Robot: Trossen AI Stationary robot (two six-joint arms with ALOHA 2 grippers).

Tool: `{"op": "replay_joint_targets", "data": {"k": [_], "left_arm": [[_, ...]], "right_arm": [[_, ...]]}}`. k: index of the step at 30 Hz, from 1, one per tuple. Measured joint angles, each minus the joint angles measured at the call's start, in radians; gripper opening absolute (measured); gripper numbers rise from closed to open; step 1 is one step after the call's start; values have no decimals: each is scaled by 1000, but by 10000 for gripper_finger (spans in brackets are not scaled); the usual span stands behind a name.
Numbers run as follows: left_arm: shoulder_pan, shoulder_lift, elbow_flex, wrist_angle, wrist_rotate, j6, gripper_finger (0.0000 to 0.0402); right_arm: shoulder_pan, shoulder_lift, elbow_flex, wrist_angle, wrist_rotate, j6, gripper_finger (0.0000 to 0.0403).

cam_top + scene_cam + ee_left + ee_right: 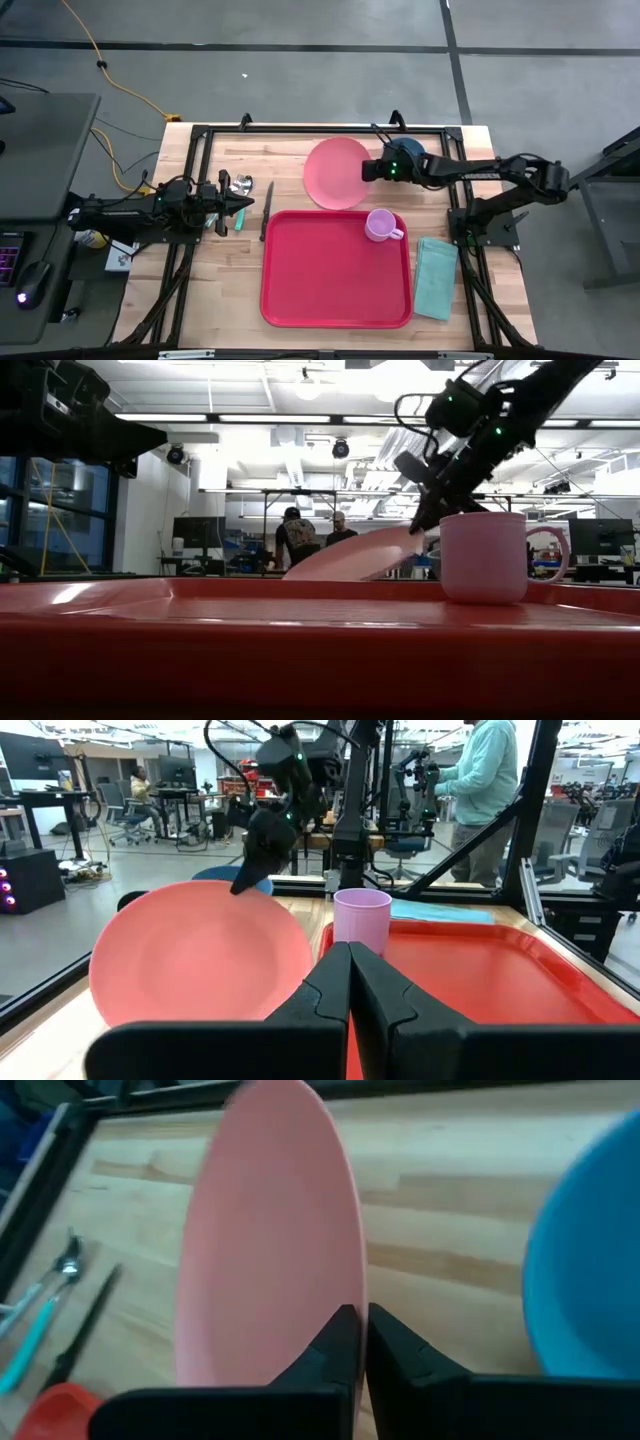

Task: Set up tray
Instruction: Put the pink plate into the pink serving tray

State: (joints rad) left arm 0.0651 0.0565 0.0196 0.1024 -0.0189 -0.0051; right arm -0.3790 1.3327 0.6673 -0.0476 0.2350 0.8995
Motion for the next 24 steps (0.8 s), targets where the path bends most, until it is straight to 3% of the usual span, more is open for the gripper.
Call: {"op": "replay_joint_targets", "data": {"k": [24], "left_arm": [[0, 0, 0, 0, 0, 1, 37]], "right_arm": [[2, 0, 139, -29, 0, -116, 0]]}}
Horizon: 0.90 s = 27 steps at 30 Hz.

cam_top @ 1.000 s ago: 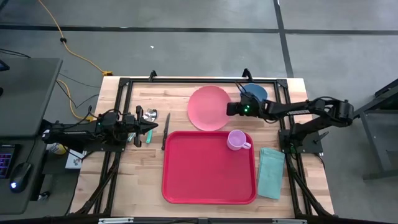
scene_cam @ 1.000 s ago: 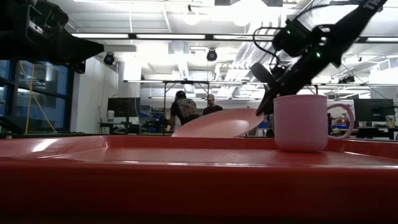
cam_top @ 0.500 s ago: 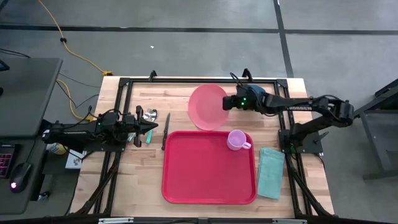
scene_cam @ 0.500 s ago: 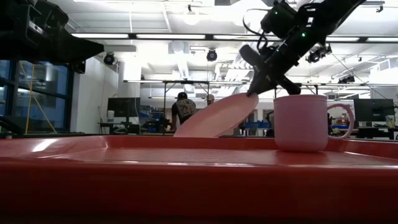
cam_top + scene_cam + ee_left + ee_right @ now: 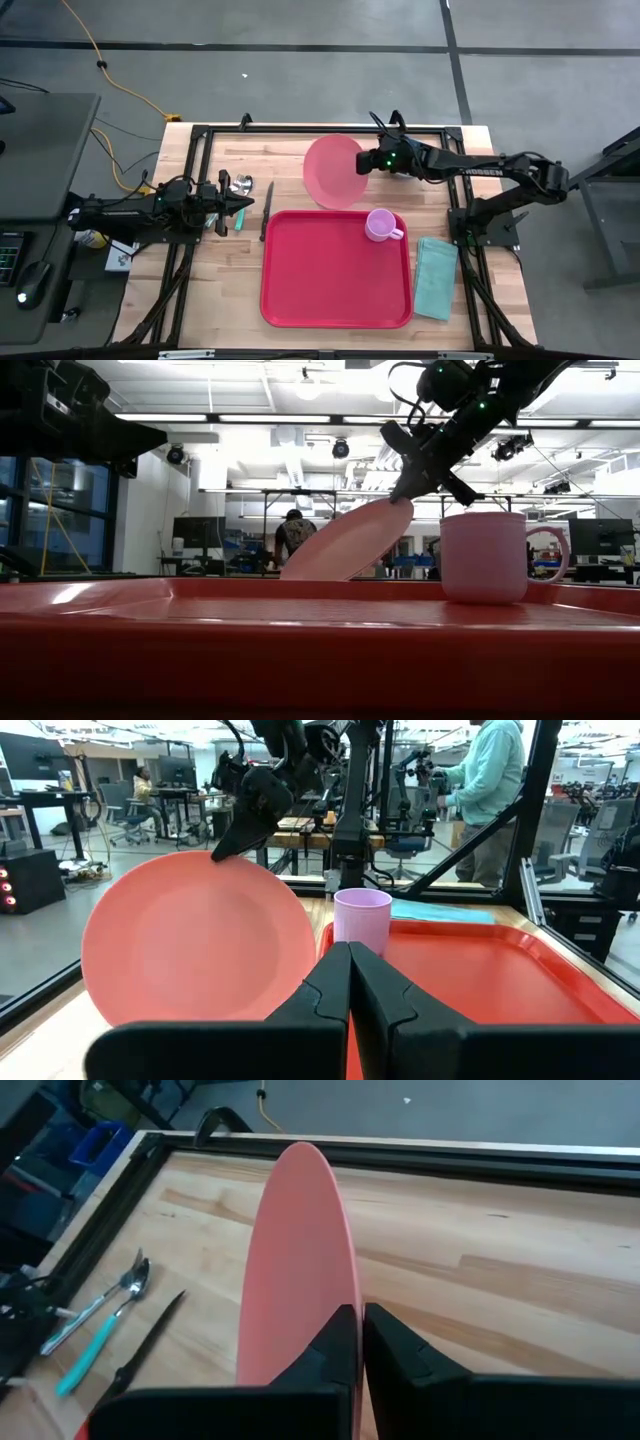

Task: Set up tray
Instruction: Put the pink plate into the pink serving tray

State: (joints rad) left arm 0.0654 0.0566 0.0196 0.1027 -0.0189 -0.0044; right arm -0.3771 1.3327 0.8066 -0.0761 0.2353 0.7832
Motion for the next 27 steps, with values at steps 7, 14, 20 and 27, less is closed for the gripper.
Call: {"op": "replay_joint_targets", "data": {"k": [7, 14, 20, 27], "left_arm": [[0, 0, 0, 0, 0, 0, 37], [0, 0, 0, 0, 0, -1, 37], [0, 0, 0, 0, 0, -1, 37], [0, 0, 0, 0, 0, -1, 37]], "right_arm": [[0, -4, 0, 53, -33, -3, 0], [-2, -57, 0, 77, -15, -14, 0], [-3, -133, 0, 147, -6, -25, 0], [-3, -266, 0, 206, 7, -26, 0]]}}
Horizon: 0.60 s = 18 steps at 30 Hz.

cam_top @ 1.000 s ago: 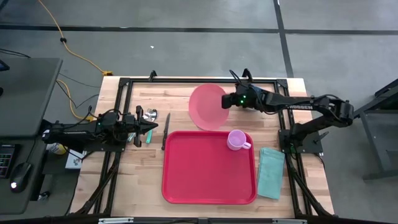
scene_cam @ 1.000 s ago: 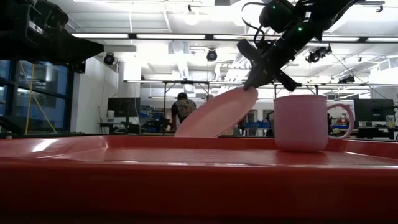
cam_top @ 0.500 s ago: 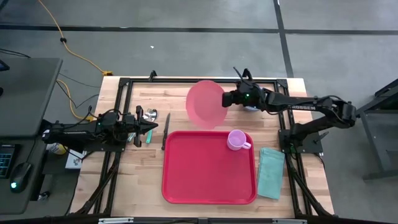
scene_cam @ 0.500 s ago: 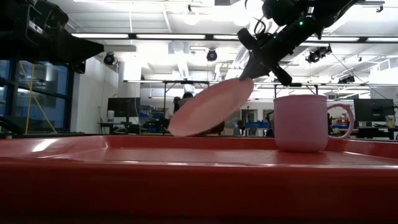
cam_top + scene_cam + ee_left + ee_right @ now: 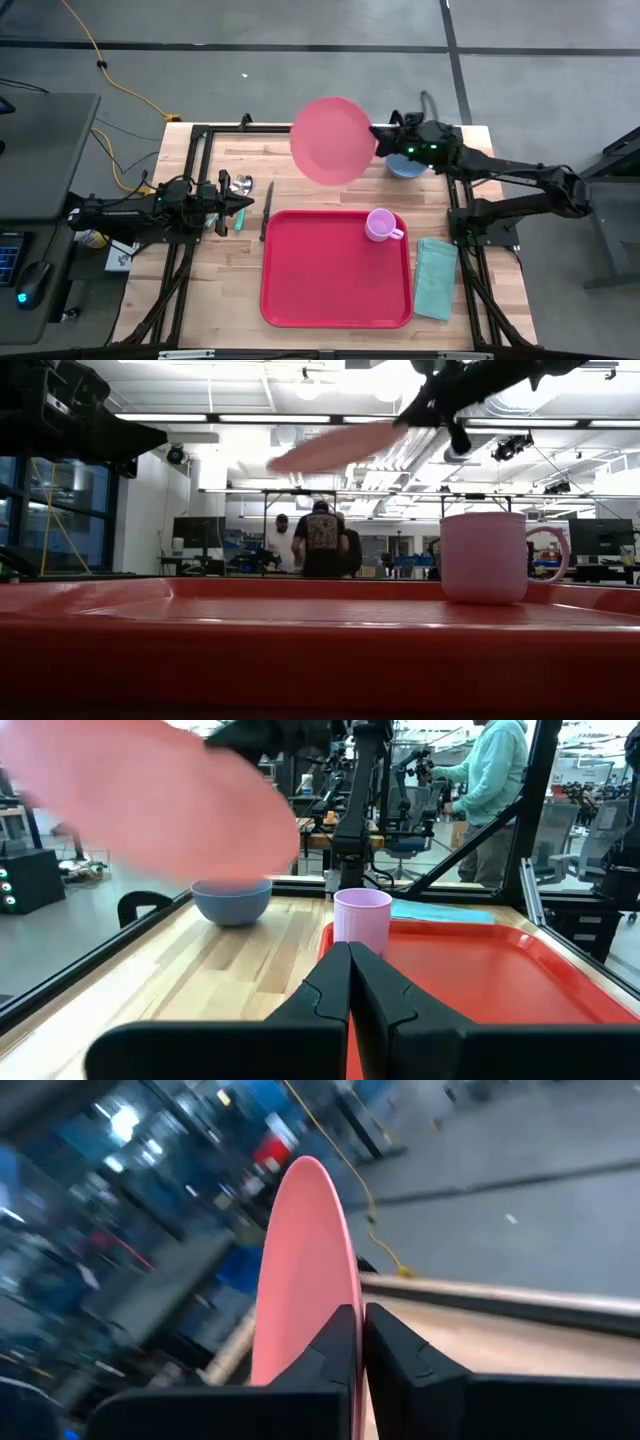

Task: Set up tray
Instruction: Put the pink plate into the pink serving tray

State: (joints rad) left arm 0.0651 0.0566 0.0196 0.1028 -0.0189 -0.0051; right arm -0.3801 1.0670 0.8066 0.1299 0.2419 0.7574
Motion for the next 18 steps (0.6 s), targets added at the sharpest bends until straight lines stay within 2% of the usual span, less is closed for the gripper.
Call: {"op": "replay_joint_targets", "data": {"k": [6, 10, 14, 18], "left_arm": [[0, 0, 0, 0, 0, 0, 37], [0, 0, 0, 0, 0, 0, 37], [0, 0, 0, 0, 0, 0, 37], [0, 0, 0, 0, 0, 0, 37]], "right_arm": [[1, -134, 0, 62, -9, 2, 0], [32, -196, 37, 42, -29, 0, 0], [107, -212, 128, -28, -40, -30, 0], [212, -194, 274, -211, 2, -78, 0]]}}
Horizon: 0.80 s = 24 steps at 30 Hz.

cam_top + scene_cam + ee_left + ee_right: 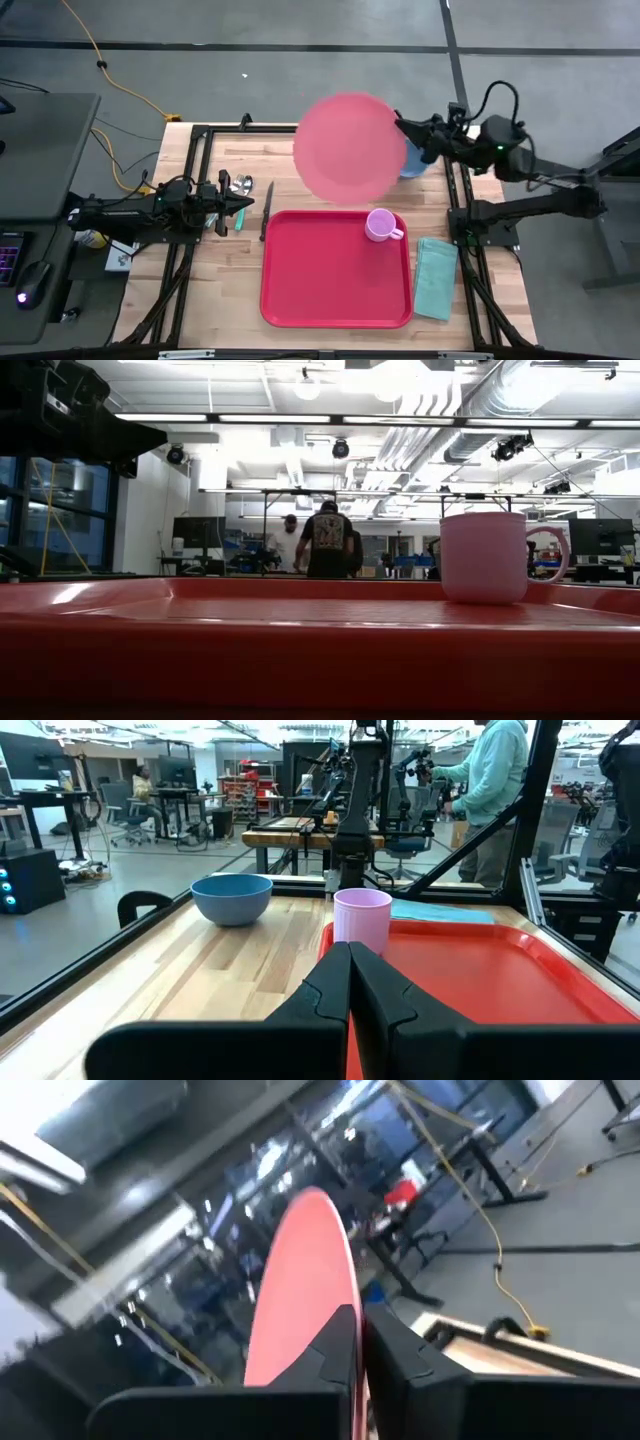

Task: Set up tray
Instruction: Put the pink plate into the pink serving tray

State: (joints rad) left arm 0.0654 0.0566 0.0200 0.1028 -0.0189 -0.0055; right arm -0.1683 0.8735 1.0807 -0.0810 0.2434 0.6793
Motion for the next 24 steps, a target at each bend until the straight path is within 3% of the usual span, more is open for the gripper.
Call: {"op": "replay_joint_targets", "data": {"k": [6, 12, 17, 24], "left_arm": [[0, 0, 0, 0, 0, 0, 37], [0, 0, 0, 0, 0, -1, 37], [0, 0, 0, 0, 0, -4, 37], [0, 0, 0, 0, 5, -77, 37]], "right_arm": [[181, 62, 246, -277, 160, -61, 0], [364, 140, 415, -381, 307, -74, 0], [516, 200, 443, -395, 437, -5, 0], [730, 298, 442, -462, 686, 220, 0]]}}
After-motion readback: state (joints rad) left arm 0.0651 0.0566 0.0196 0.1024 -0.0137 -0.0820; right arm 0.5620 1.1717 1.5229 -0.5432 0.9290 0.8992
